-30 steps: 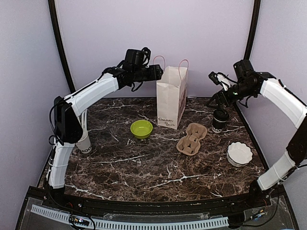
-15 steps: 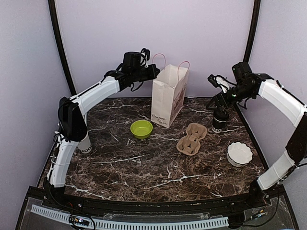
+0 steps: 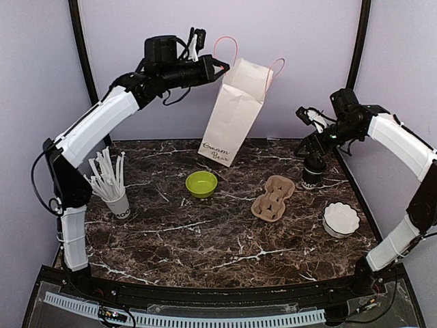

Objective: Pack the takeout coffee

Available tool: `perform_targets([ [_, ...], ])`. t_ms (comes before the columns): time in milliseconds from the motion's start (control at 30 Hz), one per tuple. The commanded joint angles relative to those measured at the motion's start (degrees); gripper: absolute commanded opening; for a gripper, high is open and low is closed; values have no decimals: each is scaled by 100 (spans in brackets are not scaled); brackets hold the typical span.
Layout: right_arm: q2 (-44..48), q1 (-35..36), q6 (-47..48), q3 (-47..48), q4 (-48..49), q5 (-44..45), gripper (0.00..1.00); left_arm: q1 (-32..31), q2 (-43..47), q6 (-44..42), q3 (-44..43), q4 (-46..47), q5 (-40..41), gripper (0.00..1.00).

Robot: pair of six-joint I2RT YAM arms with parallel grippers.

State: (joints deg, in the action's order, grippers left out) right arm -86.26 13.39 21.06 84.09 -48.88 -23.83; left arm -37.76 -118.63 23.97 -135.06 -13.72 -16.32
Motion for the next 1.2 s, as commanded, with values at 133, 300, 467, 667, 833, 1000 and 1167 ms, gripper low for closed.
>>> perform_targets([
  [133, 308, 22, 254, -164, -37, 97, 79, -232, 2315, -733, 1966, -854, -338, 0],
  [300, 301, 32, 295, -633, 66, -60, 76, -236, 3223, -1243, 3186, -1263, -963, 0],
  [467, 196, 48, 316, -1201, 408, 87, 72, -360, 3936, -1331, 4612, -910, -2036, 0],
  [667, -220, 188, 333, -1475, 596, 89, 64, -443, 4475, -1173, 5787, -121, -2651, 0],
  [833, -526, 571, 354, -1551, 692, 256, 56, -454, 4388, -1187, 6103, 150, -3020, 0],
  [1000, -801, 961, 468, -1552, 634, 307, 48, -460, 4267, -1567, 6119, -89, -3223, 0],
  [1167, -998, 1175, 555, -1525, 444, 339, 43, -452, 4117, -2165, 5951, -684, -2681, 0],
])
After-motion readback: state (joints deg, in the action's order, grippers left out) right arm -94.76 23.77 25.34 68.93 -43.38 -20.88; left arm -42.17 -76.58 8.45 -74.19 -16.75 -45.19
